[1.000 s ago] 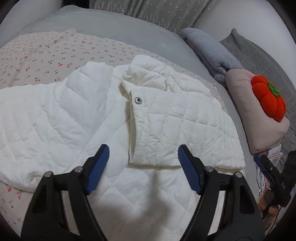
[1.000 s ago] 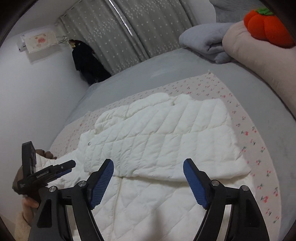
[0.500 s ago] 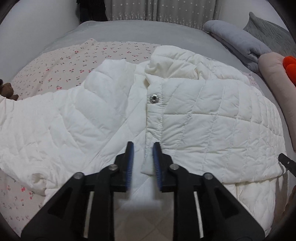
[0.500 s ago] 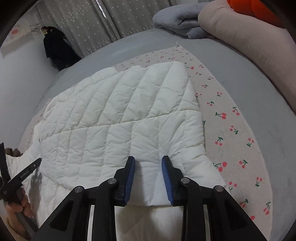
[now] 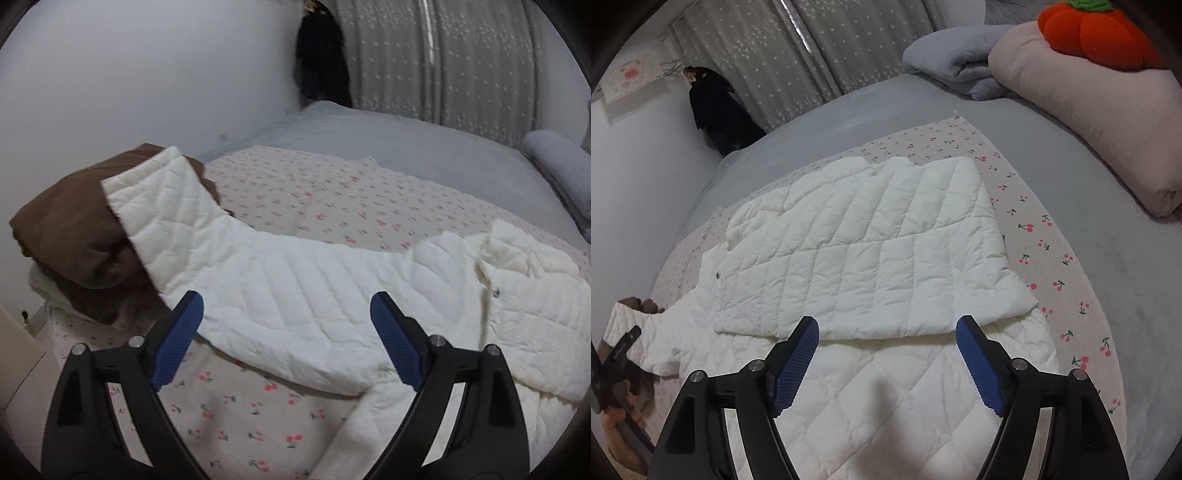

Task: Fold large clothes
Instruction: 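Grasp the other sleeve with the left tool and fold it across the jacket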

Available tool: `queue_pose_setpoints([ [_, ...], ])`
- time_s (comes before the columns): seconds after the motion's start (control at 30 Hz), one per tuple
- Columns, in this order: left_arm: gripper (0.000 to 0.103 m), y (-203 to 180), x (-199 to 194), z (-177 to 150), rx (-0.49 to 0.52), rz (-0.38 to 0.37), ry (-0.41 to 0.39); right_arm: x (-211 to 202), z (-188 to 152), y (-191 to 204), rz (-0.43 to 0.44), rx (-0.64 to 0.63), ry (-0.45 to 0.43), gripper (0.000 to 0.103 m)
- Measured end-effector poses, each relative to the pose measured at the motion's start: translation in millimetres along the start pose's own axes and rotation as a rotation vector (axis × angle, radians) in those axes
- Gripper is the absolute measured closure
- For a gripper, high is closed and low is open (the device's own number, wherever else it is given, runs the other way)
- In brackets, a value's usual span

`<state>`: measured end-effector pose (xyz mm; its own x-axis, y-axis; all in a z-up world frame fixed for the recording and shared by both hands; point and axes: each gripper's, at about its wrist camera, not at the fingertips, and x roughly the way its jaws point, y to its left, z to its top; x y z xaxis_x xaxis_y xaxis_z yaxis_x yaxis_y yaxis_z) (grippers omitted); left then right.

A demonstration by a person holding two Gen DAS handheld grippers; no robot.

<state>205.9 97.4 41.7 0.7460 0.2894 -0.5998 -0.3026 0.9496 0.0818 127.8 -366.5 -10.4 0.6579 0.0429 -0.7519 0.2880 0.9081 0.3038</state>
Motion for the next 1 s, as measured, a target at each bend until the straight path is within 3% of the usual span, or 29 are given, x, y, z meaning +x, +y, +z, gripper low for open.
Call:
queue_pose_setpoints([
  [0.07, 0.011, 22, 10, 1, -0.052, 0.027, -0.009, -5, -4, 11, 0.004, -0.015, -0.011, 0.024],
  [0.33, 0.011, 72, 65, -8, -0.205, 0.108, 0.094, -4, -4, 33, 0.045, 0.013, -0.024, 0.023],
  [0.57, 0.011, 96, 115, -12, -0.325, 0.095, 0.128, 13, -8, 51, 0.035, -0.022, 0.011, 0.022],
  [0.67, 0.031, 111, 131, -18, -0.409, 0.061, 0.124, 16, -10, 54, 0.028, -0.034, 0.017, 0.022],
  [0.7, 0.058, 115, 135, -20, -0.426, 0.042, 0.124, 17, -11, 53, 0.025, -0.037, 0.019, 0.022],
  [0.73, 0.09, 117, 138, -21, -0.434, 0.025, 0.125, 18, -11, 52, 0.023, -0.037, 0.02, 0.022],
  [0.77, 0.096, 117, 136, -20, -0.435, 0.005, 0.117, 18, -11, 51, 0.02, -0.035, 0.021, 0.022],
  [0.87, 0.099, 110, 112, -10, -0.429, -0.063, 0.009, 21, -9, 44, 0.013, -0.017, 0.031, 0.022],
  [1.0, 0.099, 75, 52, 14, -0.289, -0.195, -0.193, 24, -5, 32, 0.019, 0.034, 0.044, 0.022],
])
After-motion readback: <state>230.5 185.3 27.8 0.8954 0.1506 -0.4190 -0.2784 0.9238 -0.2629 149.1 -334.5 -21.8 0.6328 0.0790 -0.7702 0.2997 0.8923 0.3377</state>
